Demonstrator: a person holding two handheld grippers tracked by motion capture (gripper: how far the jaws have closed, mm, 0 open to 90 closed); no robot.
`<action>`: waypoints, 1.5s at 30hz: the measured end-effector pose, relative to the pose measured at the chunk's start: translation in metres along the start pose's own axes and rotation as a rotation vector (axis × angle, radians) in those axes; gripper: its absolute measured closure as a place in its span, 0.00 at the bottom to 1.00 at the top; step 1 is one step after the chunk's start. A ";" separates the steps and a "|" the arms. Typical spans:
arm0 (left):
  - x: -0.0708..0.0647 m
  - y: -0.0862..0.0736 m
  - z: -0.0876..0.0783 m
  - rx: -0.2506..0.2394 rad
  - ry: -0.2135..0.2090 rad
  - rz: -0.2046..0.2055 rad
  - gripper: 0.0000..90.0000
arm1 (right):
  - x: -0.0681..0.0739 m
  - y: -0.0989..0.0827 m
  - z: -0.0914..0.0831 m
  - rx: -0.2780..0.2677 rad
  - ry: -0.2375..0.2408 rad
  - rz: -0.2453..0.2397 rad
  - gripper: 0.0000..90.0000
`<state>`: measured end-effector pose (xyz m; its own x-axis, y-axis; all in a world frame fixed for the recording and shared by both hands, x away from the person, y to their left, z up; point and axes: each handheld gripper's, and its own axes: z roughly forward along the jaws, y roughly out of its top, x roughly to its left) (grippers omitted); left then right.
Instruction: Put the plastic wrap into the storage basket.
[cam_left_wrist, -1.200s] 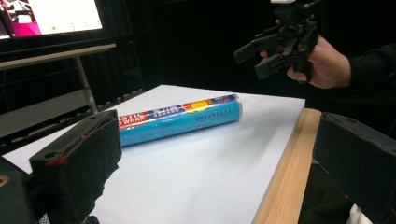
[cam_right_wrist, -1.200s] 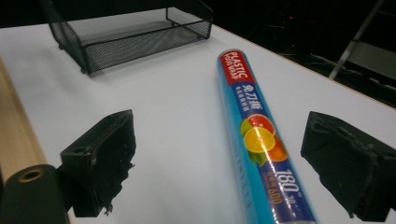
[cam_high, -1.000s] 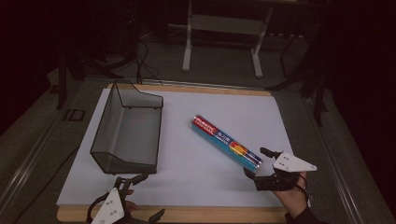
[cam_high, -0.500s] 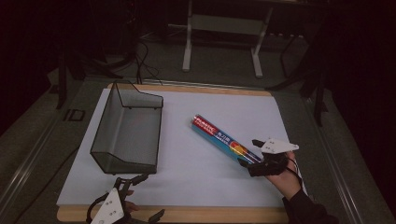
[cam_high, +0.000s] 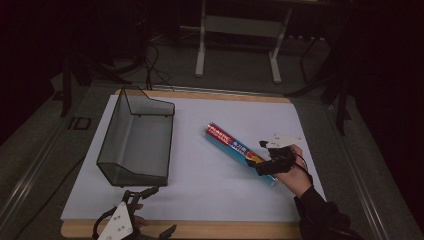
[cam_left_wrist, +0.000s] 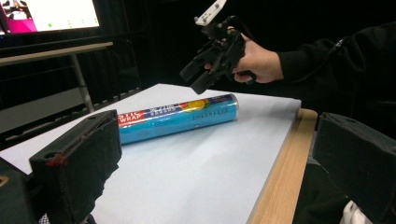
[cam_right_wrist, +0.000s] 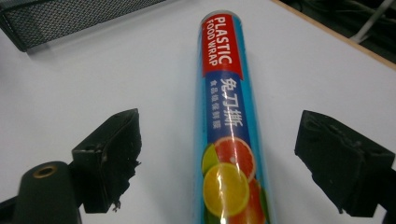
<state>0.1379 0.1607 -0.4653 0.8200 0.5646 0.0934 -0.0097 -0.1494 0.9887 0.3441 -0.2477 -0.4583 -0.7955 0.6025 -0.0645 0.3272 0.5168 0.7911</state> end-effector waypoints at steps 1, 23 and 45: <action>0.000 0.000 0.000 0.000 0.000 0.000 0.02 | 0.000 0.001 0.002 0.000 0.001 -0.005 0.16; 0.002 0.000 -0.002 -0.003 -0.007 -0.013 0.02 | -0.009 0.027 0.054 0.178 0.065 -0.015 0.16; 0.001 0.000 -0.001 -0.001 -0.021 -0.007 0.02 | -0.019 0.038 0.099 0.515 0.056 -0.014 0.16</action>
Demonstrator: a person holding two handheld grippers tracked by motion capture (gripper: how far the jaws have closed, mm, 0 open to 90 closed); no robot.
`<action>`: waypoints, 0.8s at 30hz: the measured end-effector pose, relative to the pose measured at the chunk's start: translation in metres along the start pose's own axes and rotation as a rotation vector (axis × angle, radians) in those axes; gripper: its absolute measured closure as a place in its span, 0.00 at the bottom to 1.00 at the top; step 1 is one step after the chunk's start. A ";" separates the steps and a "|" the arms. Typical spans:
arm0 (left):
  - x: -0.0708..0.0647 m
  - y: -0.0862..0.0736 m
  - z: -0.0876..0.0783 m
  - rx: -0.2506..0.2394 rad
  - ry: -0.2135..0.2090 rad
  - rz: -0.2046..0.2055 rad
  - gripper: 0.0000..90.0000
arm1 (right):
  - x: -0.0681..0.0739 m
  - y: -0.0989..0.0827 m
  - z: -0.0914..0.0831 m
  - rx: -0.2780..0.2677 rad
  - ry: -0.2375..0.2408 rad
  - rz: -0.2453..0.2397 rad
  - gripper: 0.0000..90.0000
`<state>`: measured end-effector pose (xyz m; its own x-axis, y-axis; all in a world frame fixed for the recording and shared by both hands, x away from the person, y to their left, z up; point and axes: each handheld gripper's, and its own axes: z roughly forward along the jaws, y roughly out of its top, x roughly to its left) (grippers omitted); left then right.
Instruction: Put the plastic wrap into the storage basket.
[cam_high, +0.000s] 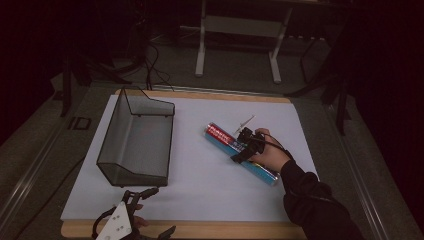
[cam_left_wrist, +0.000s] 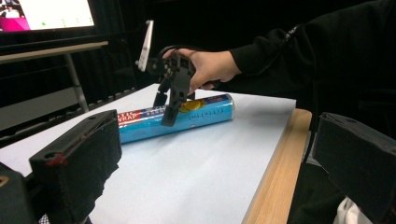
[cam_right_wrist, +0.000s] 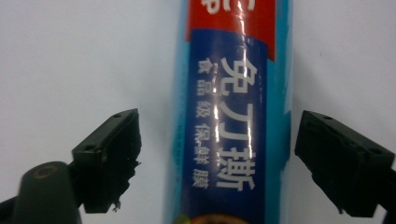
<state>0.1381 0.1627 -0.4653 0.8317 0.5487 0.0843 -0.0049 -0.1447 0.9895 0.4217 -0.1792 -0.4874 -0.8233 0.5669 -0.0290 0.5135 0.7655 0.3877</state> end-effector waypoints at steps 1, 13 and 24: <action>0.000 0.000 0.000 0.000 -0.001 0.001 0.02 | 0.000 0.001 0.001 0.018 0.003 0.005 0.16; -0.002 0.000 0.000 -0.011 -0.027 0.005 0.02 | -0.005 0.015 0.009 0.174 0.027 -0.003 0.17; -0.002 0.001 0.000 -0.018 -0.032 0.009 0.02 | -0.007 0.025 0.016 0.296 0.040 -0.003 0.27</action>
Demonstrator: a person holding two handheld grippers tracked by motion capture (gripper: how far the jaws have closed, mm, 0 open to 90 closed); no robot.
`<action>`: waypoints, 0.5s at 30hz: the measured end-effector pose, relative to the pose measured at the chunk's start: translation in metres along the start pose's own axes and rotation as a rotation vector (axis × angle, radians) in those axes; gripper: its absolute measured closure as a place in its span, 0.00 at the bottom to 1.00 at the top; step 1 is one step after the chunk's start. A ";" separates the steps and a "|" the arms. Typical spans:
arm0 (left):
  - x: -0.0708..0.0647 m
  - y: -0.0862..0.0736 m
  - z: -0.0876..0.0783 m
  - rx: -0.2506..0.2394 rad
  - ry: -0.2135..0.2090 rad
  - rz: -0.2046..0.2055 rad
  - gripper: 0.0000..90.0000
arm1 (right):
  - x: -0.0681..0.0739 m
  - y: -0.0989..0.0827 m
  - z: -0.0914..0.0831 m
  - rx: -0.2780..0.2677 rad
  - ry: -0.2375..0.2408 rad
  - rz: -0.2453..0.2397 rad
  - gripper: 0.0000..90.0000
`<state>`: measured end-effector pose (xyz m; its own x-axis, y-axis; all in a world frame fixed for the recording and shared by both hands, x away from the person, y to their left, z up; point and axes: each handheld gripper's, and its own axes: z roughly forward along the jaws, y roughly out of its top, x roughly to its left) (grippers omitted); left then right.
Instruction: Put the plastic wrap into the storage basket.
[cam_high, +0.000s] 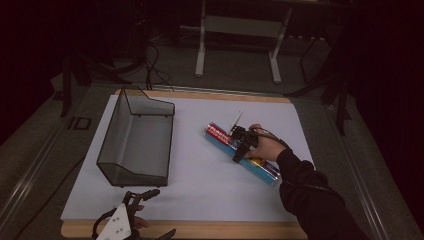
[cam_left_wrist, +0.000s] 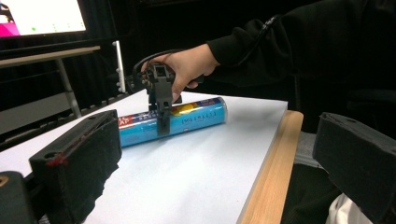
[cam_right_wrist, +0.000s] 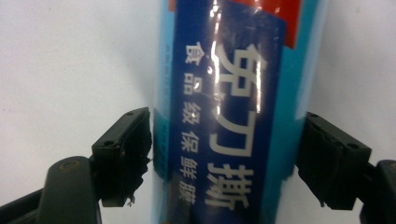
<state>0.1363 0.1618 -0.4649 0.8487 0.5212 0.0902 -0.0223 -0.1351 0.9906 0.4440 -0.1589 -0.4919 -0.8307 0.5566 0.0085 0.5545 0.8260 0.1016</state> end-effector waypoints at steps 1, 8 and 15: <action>0.000 0.000 0.000 0.001 0.002 0.002 0.02 | 0.000 0.001 0.001 0.011 0.003 0.002 0.28; 0.000 0.000 0.000 0.004 0.001 0.004 0.02 | -0.003 0.005 0.008 0.052 0.018 0.021 0.32; 0.000 0.000 0.000 0.010 0.003 0.007 0.02 | -0.003 0.008 0.013 0.085 0.035 0.059 0.34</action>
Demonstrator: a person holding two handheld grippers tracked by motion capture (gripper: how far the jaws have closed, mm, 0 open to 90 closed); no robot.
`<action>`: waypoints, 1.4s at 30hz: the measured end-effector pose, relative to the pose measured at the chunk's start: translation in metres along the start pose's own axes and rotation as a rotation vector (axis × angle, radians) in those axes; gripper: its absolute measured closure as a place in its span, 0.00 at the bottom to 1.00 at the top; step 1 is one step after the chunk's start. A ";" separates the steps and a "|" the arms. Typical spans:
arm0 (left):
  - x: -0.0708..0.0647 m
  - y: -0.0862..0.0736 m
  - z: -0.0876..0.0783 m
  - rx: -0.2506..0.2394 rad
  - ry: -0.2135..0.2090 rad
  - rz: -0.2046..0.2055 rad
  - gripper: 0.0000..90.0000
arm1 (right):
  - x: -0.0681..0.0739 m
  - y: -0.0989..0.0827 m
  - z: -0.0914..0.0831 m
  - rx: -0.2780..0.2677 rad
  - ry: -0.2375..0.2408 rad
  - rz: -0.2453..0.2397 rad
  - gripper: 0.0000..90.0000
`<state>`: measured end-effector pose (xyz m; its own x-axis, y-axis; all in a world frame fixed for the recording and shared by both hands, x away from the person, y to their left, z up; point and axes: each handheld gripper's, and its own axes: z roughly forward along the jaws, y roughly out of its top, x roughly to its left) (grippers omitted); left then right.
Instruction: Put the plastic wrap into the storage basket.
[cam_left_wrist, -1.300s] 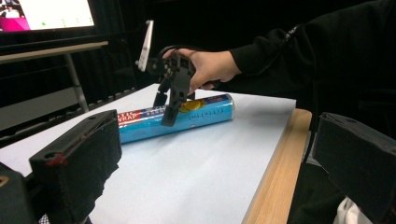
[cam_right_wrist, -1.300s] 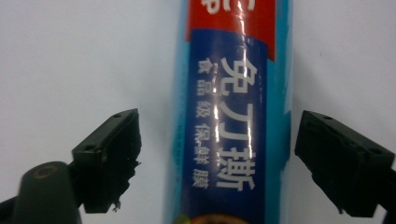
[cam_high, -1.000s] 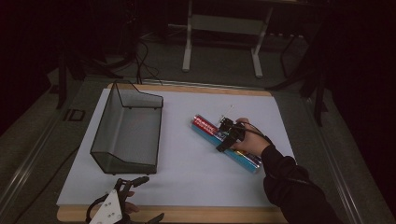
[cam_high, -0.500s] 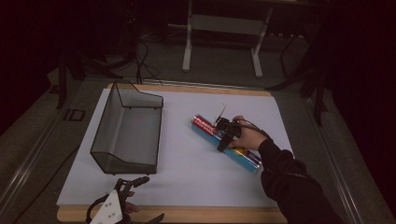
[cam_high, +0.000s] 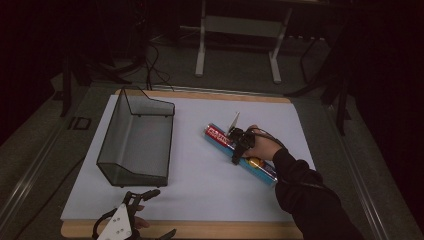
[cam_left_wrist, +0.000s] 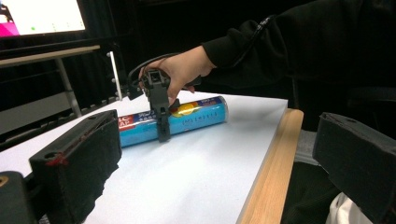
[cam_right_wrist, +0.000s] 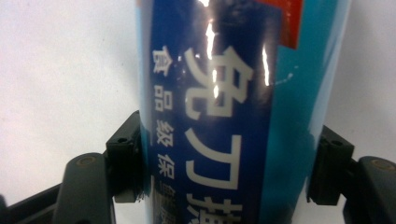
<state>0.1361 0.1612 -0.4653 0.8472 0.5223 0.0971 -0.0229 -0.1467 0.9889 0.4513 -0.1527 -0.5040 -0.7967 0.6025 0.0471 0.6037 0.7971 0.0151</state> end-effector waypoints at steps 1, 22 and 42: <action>0.000 0.000 0.000 0.000 0.000 -0.001 0.02 | 0.000 0.000 -0.001 -0.003 0.000 0.010 0.34; 0.001 0.000 0.000 0.008 0.006 0.003 0.02 | -0.005 -0.006 -0.029 -0.124 0.039 0.108 0.35; 0.001 -0.001 0.002 0.013 0.010 0.000 0.02 | 0.010 0.008 -0.087 -0.463 0.137 0.245 0.35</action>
<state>0.1383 0.1606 -0.4663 0.8416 0.5311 0.0979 -0.0154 -0.1576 0.9874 0.4505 -0.1434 -0.4161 -0.6390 0.7328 0.2340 0.7453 0.5145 0.4241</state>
